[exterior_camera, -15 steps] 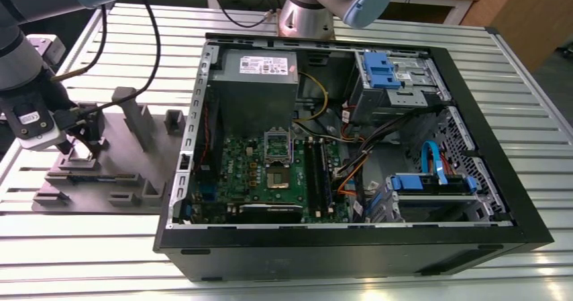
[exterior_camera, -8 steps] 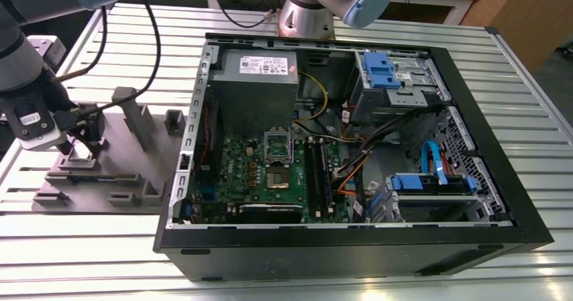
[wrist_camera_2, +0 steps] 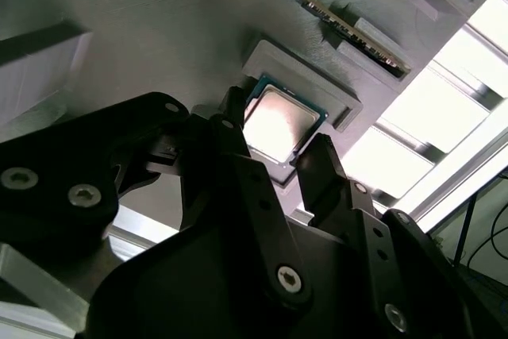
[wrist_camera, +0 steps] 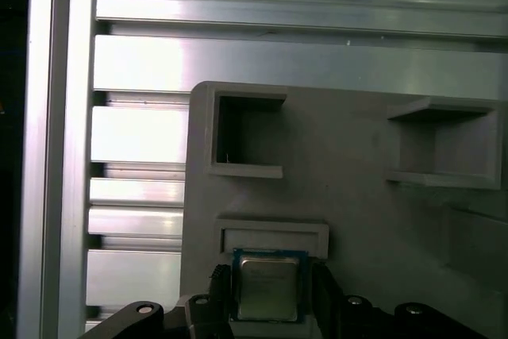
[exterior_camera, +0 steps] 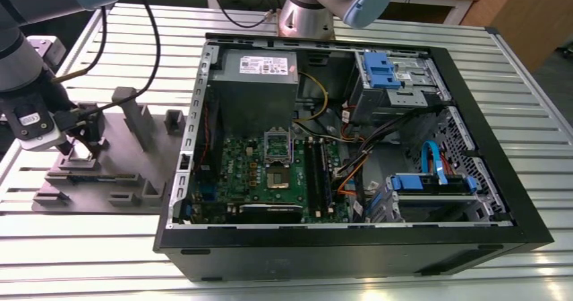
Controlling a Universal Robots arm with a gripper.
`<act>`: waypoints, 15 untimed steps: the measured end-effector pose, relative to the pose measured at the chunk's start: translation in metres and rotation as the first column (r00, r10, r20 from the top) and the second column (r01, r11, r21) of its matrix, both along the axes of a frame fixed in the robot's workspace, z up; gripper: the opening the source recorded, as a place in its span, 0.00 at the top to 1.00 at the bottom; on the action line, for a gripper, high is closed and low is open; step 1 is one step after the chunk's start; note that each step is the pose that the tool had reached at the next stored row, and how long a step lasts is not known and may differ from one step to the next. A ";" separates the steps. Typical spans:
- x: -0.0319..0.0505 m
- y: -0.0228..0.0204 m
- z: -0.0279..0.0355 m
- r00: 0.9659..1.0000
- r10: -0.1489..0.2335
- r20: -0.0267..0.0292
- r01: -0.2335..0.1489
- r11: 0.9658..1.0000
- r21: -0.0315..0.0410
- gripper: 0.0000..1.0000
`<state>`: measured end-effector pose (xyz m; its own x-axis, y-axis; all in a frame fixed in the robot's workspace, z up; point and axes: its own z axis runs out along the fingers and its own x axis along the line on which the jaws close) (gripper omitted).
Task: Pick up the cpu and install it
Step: 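Pick up the cpu and move it towards the insertion slot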
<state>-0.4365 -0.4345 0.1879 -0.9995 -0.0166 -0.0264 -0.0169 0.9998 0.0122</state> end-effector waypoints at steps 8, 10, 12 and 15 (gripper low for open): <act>-0.0009 0.0000 -0.0015 1.000 0.000 0.000 0.000 1.000 0.000 0.47; -0.0012 0.0000 -0.0016 1.000 0.000 0.000 0.000 1.000 0.000 0.47; -0.0012 0.0000 -0.0016 1.000 0.000 0.000 0.000 1.000 0.000 0.47; -0.0011 0.0001 -0.0019 1.000 0.000 0.000 0.000 1.000 0.000 0.47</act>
